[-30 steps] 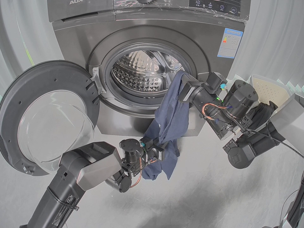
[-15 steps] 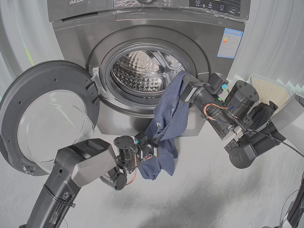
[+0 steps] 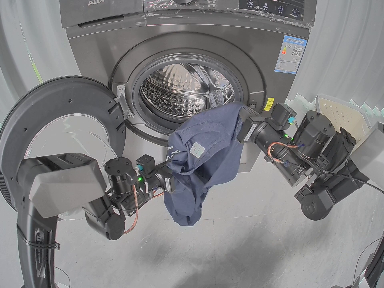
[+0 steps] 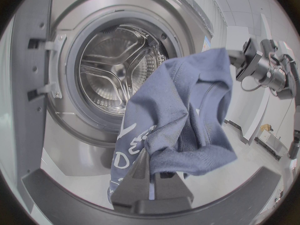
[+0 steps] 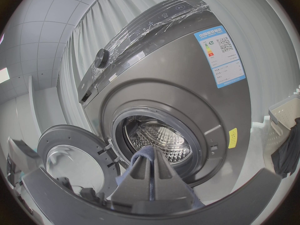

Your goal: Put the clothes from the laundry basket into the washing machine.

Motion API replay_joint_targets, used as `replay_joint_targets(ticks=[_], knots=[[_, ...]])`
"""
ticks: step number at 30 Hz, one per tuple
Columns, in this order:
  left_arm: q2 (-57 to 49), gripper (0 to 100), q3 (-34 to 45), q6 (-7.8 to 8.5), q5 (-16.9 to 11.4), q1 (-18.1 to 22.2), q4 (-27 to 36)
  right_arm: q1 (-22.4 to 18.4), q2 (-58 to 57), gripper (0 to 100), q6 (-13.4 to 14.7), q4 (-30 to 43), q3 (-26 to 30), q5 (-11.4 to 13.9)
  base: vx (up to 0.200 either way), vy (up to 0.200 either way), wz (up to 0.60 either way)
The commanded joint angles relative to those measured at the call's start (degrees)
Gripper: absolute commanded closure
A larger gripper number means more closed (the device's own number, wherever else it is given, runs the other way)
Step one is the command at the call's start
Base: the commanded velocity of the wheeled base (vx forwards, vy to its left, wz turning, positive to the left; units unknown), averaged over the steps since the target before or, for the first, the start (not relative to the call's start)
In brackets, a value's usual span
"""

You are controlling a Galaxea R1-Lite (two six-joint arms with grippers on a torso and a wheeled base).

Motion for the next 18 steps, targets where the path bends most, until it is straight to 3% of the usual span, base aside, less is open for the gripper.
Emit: replay_joint_targets(ticks=[1, 9, 14, 18], knots=[[-13.5, 100, 11.3, 0.05, -1.9, -0.9, -0.2, -1.8, -3.9, 100, 0.0, -0.3, 4.8, 0.6, 0.0, 0.0, 0.0], [-18.1, 100, 21.2, 0.13, -6.6, -1.4, -0.3, -4.6, -6.1, 100, 1.0, -1.1, 4.5, 0.0, 0.0, 0.0, 0.0], [-22.5, 100, 22.7, -0.66, -8.1, -0.6, -0.2, -5.6, -6.0, 100, 1.0, -1.4, 4.9, 0.1, 0.0, 0.0, 0.0], [-23.6, 100, 20.9, -0.04, -8.3, 0.7, -0.3, -6.0, -6.0, 100, 1.0, -1.7, 5.5, 0.6, 0.0, 0.0, 0.0]])
